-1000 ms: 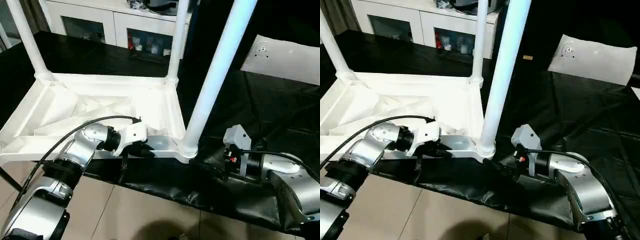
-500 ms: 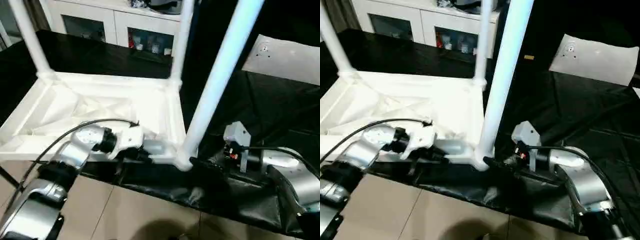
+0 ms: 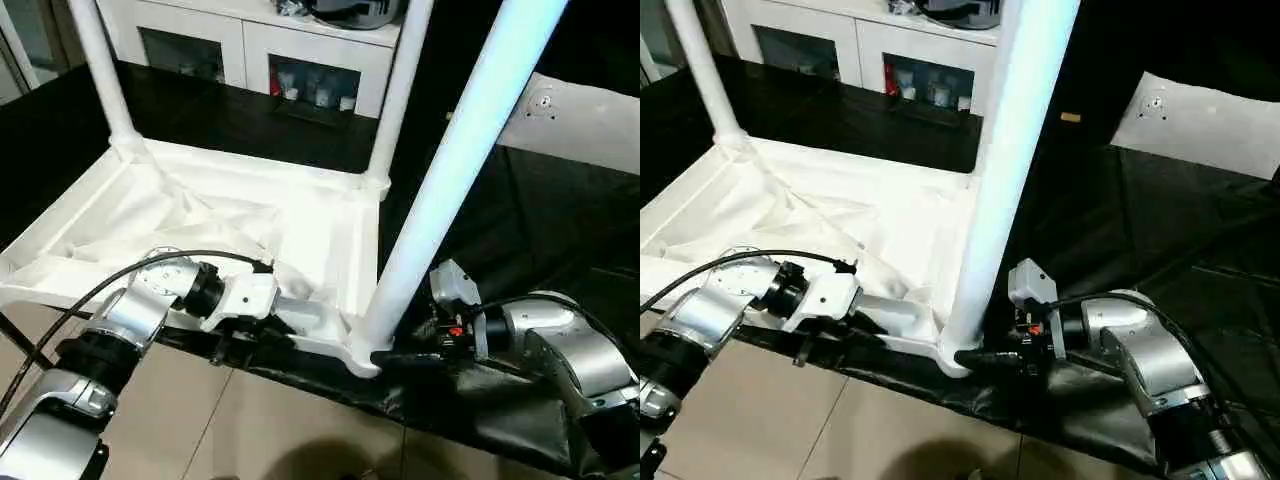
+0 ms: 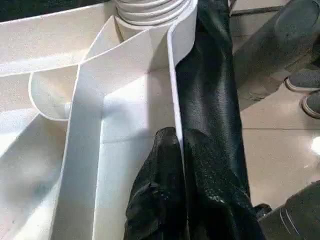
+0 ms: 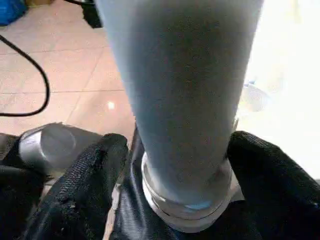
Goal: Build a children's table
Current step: Rotate leg to tighten
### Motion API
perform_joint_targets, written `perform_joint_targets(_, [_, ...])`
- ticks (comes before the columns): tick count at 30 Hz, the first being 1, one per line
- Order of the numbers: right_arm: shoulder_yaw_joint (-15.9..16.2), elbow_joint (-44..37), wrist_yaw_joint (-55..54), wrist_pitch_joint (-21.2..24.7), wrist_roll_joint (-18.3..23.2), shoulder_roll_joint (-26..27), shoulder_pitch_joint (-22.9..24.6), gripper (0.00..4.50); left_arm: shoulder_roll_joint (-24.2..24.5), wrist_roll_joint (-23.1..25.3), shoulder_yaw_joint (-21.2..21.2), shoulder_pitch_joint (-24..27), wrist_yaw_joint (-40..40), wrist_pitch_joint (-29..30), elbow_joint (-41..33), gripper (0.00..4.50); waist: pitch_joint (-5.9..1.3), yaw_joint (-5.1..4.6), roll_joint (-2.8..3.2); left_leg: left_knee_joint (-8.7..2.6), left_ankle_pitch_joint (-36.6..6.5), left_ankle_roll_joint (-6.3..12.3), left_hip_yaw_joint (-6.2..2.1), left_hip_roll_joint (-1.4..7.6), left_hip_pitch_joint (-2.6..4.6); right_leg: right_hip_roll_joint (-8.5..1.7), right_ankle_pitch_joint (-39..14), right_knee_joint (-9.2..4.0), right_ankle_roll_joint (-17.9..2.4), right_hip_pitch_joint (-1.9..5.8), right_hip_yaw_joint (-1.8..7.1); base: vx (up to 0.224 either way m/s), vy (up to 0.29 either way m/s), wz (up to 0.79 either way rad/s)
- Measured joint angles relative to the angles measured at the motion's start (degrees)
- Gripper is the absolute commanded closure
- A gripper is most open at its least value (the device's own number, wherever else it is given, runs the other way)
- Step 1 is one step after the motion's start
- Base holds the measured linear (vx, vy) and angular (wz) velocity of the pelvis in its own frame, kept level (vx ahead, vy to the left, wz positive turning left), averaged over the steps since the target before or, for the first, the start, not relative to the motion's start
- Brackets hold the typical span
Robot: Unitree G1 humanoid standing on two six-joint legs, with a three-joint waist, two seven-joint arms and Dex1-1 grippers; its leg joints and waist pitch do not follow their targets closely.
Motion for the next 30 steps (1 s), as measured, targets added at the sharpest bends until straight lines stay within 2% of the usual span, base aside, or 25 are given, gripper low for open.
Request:
perform_joint_targets(6, [-0.01,1.57,1.20,0.60,0.73,0.50,-0.52,1.63,0.40,-0.35,-0.29,0.53,-1.04,1.43,-1.73,4.50,-0.01,0.25,-0.03,0.00,0.01,0.03,0.00,0.01,-0.01,0.00,-0.02,0.00,0.00,-0.01,-0.01,0.000,0.000,0.00])
perform_joint_targets(9, [-0.01,1.63,1.58,1.60,1.18,0.96,-0.53,2.02,0.42,-0.35,-0.30,0.53,-1.11,1.75,-1.83,4.50,-0.01,0.26,-0.02,0.00,0.01,0.02,0.01,0.01,-0.01,0.00,-0.03,0.00,0.00,-0.01,-0.01,0.000,0.000,0.00])
perform_joint_targets(11, [0.01,1.63,1.79,1.69,1.28,1.22,-0.53,2.03,0.44,-0.35,-0.29,0.53,-1.11,1.90,-1.82,4.50,-0.01,0.26,-0.02,0.00,0.00,0.00,0.01,0.01,-0.01,0.00,-0.03,0.01,-0.01,-0.01,-0.01,0.000,0.000,0.00])
perform_joint_targets(14, [0.00,1.48,1.79,2.13,1.28,1.24,-0.61,2.33,0.45,-0.48,-0.25,0.52,-1.11,2.49,-1.85,4.50,-0.01,0.26,0.00,0.00,-0.05,-0.07,0.01,0.01,0.01,0.00,-0.03,0.01,0.00,0.00,-0.01,0.000,0.000,0.00])
perform_joint_targets(18, [-0.43,0.39,1.21,3.43,1.32,1.24,0.00,2.40,0.20,-1.14,0.32,0.63,-0.85,5.17,-2.00,4.50,-0.03,0.33,0.10,0.00,-0.05,-0.09,0.00,0.01,0.02,0.00,-0.03,0.02,0.00,0.01,-0.01,0.000,0.000,0.00])
perform_joint_targets(25, [-3.58,-3.94,-6.04,6.29,1.86,3.97,4.62,2.43,-1.85,-1.21,1.92,1.04,2.46,10.15,-1.70,4.50,0.01,0.52,0.30,-0.01,0.08,-0.24,0.01,-0.01,0.25,-0.01,-0.18,0.02,0.25,0.23,0.01,0.000,0.000,0.00])
perform_joint_targets(27, [-5.70,-4.03,-12.64,6.59,1.02,7.08,5.52,2.43,-2.94,-0.13,2.86,0.45,6.37,13.09,-1.05,4.50,0.05,0.32,0.24,-0.01,0.14,-0.26,0.01,-0.01,0.37,-0.01,-0.20,0.01,0.29,0.29,0.00,0.000,0.000,0.00])
perform_joint_targets(30, [-8.54,-4.02,-23.08,7.29,-1.19,11.55,5.75,2.46,-5.64,0.80,3.95,-0.49,11.61,17.61,-0.21,4.50,0.09,-0.73,0.25,-0.03,0.25,-0.31,-0.01,-0.04,0.37,-0.01,-0.26,-0.25,0.38,0.28,-0.04,0.000,0.000,0.00])
